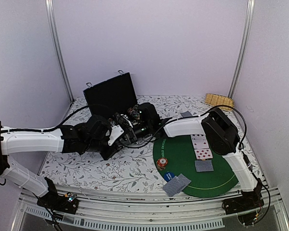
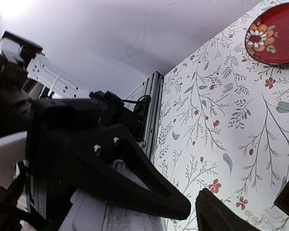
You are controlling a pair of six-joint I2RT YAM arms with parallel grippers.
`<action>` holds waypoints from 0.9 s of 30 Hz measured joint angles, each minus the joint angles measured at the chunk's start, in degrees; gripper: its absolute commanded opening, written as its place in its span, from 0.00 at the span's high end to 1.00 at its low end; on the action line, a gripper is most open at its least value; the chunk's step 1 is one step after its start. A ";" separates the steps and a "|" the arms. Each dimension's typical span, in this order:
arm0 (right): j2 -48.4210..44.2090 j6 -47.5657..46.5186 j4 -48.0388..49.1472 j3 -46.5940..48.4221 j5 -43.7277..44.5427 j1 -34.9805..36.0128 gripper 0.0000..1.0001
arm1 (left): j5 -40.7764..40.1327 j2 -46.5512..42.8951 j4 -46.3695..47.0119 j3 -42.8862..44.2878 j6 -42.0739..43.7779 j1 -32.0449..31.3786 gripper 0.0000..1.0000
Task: Distribute texas hold em gaming equipment
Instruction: Pass from the left arm to the right
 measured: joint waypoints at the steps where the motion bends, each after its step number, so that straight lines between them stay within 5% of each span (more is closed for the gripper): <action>1: 0.00 -0.26 -0.13 0.02 -0.24 0.00 0.53 | -0.07 0.02 -0.04 0.00 0.02 0.00 0.67; 8: -0.81 -5.64 -4.98 -0.33 1.42 -0.33 0.84 | 0.76 0.07 -0.44 0.00 -0.28 -0.11 0.67; 13: -4.39 -8.48 -7.87 -3.45 2.86 -1.16 0.96 | 1.88 0.04 1.46 0.04 -0.20 -0.48 0.67; 27: -6.84 -8.33 -5.90 -7.48 1.42 -2.12 0.98 | 4.85 0.44 3.98 0.33 -0.39 -0.96 0.50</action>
